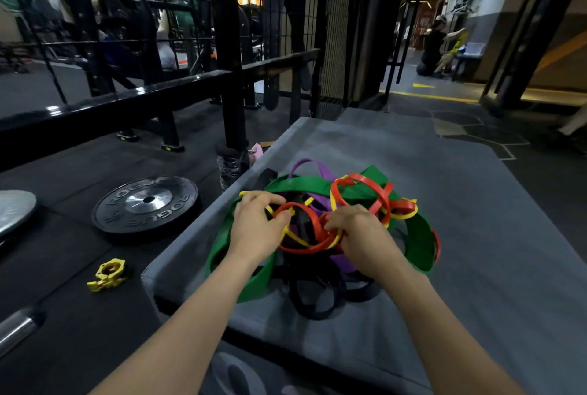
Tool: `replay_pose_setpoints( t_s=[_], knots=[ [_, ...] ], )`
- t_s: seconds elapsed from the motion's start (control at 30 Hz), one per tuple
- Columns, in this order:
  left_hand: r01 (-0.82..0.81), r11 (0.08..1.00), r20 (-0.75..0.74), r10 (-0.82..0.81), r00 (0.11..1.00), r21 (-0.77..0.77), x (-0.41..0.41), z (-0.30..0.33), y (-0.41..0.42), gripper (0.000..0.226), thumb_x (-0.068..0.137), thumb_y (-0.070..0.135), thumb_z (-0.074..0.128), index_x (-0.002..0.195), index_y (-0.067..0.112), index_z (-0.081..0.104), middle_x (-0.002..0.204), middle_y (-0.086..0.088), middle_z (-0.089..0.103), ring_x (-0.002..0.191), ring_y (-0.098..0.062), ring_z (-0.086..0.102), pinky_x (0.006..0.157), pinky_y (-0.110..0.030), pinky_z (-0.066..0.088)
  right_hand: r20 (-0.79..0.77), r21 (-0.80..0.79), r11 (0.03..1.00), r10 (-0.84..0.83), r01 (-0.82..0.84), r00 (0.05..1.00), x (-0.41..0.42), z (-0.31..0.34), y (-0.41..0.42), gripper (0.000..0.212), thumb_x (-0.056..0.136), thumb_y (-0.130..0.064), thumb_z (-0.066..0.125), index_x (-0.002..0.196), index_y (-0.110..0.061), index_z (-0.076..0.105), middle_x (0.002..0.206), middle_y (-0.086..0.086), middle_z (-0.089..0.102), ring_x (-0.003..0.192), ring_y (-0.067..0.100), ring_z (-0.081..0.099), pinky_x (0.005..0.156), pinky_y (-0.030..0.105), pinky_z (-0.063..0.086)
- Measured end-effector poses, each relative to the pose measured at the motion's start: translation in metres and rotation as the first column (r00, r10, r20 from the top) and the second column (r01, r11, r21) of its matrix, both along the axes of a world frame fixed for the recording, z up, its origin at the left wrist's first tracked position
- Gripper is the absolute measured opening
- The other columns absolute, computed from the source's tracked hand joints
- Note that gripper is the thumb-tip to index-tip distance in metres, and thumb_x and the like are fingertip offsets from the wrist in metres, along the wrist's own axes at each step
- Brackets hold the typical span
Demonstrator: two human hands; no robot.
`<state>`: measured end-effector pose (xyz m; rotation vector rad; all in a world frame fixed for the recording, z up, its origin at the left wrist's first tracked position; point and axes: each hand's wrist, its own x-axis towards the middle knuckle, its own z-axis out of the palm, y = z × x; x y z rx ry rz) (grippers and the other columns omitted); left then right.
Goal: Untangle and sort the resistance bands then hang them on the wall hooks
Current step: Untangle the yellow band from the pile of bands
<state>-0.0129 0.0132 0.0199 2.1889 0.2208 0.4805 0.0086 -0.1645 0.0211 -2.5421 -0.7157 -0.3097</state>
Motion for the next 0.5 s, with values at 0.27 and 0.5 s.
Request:
replay_pose_setpoints(
  t_s=[0.27,0.5],
  knots=[
    [0.063,0.998,0.128,-0.062,0.99,-0.001,0.021,0.005,-0.007,0.02,0.087,0.013,0.06,0.107,0.017,0.064,0.106,0.011,0.05,0.098,-0.004,0.049,0.08,-0.008,0.029,0.138,0.213,0.966,-0.174,0.143,0.975,0.024,0.018,-0.01,0.042,0.074,0.012,0.047,0.101,-0.009,0.071,0.112,0.008,0.067,0.11,0.03,0.055,0.097,0.033,0.04],
    [0.117,0.981,0.086,-0.131,0.988,0.157,0.068,0.022,-0.013,0.024,0.089,0.014,0.056,0.113,0.016,0.059,0.123,0.002,0.053,0.115,-0.016,0.052,0.094,-0.025,0.04,0.08,0.005,0.97,-0.244,0.244,0.967,0.074,0.032,-0.007,0.031,0.094,-0.015,0.047,0.123,-0.012,0.057,0.127,0.006,0.053,0.123,0.026,0.042,0.101,0.033,0.033]
  ],
)
